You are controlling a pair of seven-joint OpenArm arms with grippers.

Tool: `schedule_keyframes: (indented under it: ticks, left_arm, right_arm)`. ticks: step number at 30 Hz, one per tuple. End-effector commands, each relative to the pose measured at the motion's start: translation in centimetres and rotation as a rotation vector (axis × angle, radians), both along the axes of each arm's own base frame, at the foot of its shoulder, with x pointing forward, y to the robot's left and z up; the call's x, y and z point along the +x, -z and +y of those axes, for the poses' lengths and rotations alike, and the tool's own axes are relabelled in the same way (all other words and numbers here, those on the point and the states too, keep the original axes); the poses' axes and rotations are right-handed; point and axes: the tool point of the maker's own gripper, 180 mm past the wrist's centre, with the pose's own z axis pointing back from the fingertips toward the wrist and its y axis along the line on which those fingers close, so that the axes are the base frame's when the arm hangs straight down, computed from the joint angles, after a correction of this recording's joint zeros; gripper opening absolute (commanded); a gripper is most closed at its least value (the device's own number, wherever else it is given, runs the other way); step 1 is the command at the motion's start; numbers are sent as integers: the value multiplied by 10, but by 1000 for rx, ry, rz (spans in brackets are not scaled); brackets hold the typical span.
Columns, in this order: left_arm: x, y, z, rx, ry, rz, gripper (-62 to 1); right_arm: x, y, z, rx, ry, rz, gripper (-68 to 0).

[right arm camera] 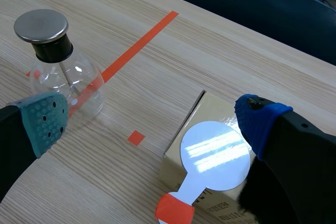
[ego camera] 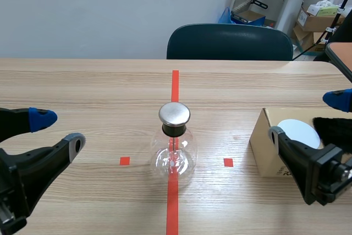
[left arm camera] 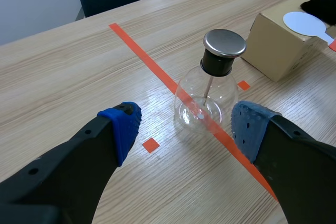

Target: Do the electroscope experiment

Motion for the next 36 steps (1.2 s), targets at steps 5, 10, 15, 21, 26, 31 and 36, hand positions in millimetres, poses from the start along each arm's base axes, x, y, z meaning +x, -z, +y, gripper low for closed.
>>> schedule_keyframes:
  ticks: [5, 10, 15, 21, 26, 31, 36]
  left_arm:
    - [3, -2, 2, 16, -10, -16, -221]
    - [3, -2, 2, 18, -9, -16, -221]
    - [3, -2, 2, 17, -9, -16, -221]
    - [3, -2, 2, 18, -9, -16, -221]
    - [3, -2, 2, 17, -9, -16, -221]
    - [3, -1, 2, 18, -9, -15, -221]
    - [3, -1, 2, 20, -7, -15, -221]
  right_arm:
    - [4, -13, 0, 11, -3, -46, 4]
    - [4, -13, 0, 11, -3, -46, 4]
    - [4, -13, 0, 11, -3, -46, 4]
    - [0, -5, 4, -110, -53, -57, 4]
    - [-22, 8, 17, -355, -201, -101, 4]
    - [-62, 32, 31, -599, -422, -163, 4]
    - [-84, 57, 15, -906, -474, -238, 4]
